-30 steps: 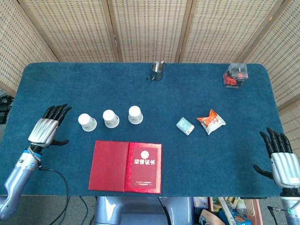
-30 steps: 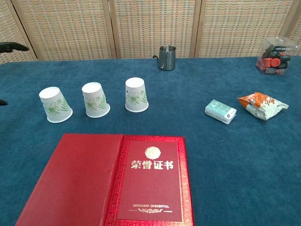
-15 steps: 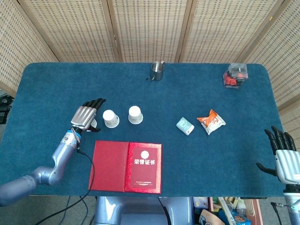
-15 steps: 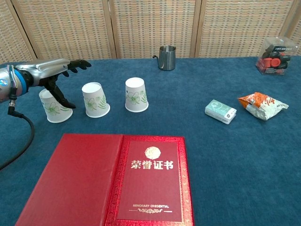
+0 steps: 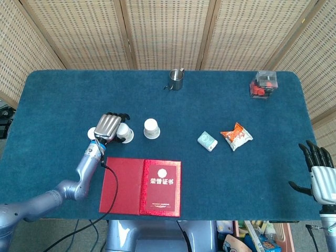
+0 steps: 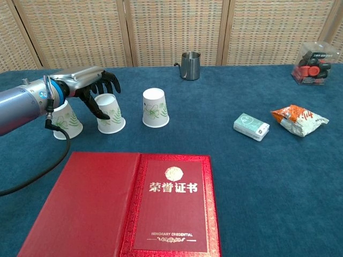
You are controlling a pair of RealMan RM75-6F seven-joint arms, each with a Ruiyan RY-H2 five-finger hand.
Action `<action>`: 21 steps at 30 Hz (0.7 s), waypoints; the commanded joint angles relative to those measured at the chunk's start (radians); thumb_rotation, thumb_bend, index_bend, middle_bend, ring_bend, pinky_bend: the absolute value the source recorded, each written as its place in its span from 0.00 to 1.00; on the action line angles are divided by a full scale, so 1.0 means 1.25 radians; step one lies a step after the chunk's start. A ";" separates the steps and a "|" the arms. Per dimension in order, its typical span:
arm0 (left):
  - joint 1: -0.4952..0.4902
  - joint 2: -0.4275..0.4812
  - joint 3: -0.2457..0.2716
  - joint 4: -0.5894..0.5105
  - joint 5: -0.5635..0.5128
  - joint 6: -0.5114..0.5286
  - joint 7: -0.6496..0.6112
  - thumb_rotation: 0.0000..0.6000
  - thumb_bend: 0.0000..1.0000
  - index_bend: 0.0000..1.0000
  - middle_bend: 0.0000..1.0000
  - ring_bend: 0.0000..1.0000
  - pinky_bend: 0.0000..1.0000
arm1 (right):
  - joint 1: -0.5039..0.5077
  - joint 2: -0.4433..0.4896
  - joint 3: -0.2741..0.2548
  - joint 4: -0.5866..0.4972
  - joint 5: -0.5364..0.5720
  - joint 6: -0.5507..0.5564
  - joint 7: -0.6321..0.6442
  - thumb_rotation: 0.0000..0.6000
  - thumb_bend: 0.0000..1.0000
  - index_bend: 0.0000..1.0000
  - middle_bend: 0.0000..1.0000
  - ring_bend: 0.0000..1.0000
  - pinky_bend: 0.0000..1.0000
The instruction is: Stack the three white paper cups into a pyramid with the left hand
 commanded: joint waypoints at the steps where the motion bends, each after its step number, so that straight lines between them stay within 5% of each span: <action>1: -0.001 -0.004 0.005 0.004 -0.004 0.001 0.006 1.00 0.11 0.37 0.45 0.41 0.32 | 0.000 0.001 0.000 0.000 0.001 -0.001 0.003 1.00 0.00 0.00 0.00 0.00 0.00; 11: 0.009 0.012 0.012 -0.020 -0.003 0.022 0.000 1.00 0.11 0.41 0.48 0.44 0.33 | 0.000 0.003 -0.002 -0.001 0.000 -0.002 0.006 1.00 0.00 0.00 0.00 0.00 0.00; 21: 0.055 0.105 0.056 -0.143 0.056 0.081 -0.002 1.00 0.11 0.41 0.48 0.44 0.33 | 0.000 0.002 -0.007 -0.010 -0.008 -0.001 -0.004 1.00 0.00 0.00 0.00 0.00 0.00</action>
